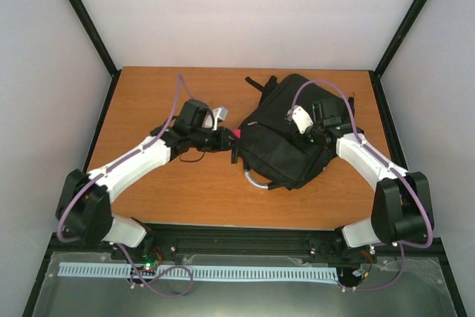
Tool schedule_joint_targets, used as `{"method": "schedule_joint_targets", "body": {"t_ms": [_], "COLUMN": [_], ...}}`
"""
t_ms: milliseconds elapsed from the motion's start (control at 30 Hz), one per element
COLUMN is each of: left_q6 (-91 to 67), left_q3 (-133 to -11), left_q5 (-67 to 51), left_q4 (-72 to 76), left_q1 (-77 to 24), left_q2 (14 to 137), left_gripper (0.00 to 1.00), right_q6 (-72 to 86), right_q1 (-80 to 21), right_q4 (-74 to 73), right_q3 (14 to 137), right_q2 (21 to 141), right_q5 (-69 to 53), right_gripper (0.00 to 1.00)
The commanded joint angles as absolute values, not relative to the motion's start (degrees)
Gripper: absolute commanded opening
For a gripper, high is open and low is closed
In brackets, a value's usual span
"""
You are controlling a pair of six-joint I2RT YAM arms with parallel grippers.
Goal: Pack the student bag
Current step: Pick up the stationery from the center of the board, then place the stationery in the student bag.
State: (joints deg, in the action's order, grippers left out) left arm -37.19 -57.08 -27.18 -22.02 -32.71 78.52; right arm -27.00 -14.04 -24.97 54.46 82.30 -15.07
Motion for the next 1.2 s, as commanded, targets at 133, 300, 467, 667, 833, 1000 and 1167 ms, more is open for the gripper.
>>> {"method": "schedule_joint_targets", "body": {"t_ms": [133,300,467,667,833,1000,1167], "left_q6": [-34.39,-32.77,-32.77,-31.03,-32.06,-31.80,-31.40], "left_q3": [-71.86,-81.84,-87.04,-92.04,-96.80,-100.43,-98.43], "left_q5": [-37.80,-41.45,-40.87,-38.16,-32.61,-27.03,-22.44], "left_q4": [-13.47,-15.35,-16.08,-19.55,-20.45,-24.89,-30.37], "left_q1": [-37.77,-41.79,-43.24,-43.24,-43.24,-43.24,-43.22], "left_q2": [96.02,107.39,113.50,120.91,124.63,123.84,118.90], "left_gripper": [0.01,0.01,0.01,0.01,0.01,0.11,0.39], "right_q6": [-27.18,-27.24,-27.32,-27.49,-27.51,-27.42,-27.44], "right_q1": [-13.98,-14.01,-14.01,-14.05,-14.01,-14.04,-13.99], "right_q4": [-22.54,-22.41,-22.17,-22.23,-22.41,-22.51,-22.59], "right_q3": [54.11,53.96,53.61,53.39,53.35,53.24,53.38], "right_q2": [76.48,75.27,74.37,74.00,74.59,74.86,75.42], "right_q5": [-14.15,-15.25,-15.84,-17.00,-17.47,-17.49,-17.41], "right_gripper": [0.03,0.03,0.03,0.03,0.03,0.03,0.03]}}
